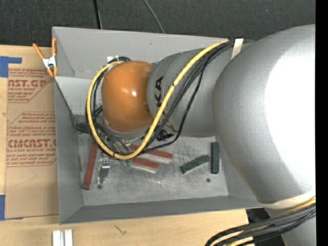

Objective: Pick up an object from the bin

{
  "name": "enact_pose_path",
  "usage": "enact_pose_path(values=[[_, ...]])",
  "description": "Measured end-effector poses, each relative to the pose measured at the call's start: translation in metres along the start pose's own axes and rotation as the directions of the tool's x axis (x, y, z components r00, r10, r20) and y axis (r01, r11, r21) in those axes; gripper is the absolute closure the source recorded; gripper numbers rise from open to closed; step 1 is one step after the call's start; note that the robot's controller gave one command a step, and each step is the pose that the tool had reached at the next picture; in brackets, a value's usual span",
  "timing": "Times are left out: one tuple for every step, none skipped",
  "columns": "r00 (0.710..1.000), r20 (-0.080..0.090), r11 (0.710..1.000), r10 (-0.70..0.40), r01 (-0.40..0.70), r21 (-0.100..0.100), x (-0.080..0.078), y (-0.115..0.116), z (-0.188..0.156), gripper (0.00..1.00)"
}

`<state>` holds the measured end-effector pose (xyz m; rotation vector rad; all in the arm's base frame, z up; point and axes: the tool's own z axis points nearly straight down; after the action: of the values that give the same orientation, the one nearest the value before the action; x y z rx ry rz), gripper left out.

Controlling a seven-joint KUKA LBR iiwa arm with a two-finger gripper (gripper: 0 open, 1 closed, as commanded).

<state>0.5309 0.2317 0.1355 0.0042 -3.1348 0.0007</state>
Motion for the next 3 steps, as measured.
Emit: enact_pose_path(values=[[1.000,0.007,1.000,0.002,-0.002,-0.002,-0.002,-0.001,-0.004,0.00],[0.992,0.016,0.992,-0.122,0.122,-0.002,-0.018,0.008,0.028,0.00],[0.937,0.004,0.937,-0.349,0.349,0.005,-0.026,0.000,0.063,1.00]])
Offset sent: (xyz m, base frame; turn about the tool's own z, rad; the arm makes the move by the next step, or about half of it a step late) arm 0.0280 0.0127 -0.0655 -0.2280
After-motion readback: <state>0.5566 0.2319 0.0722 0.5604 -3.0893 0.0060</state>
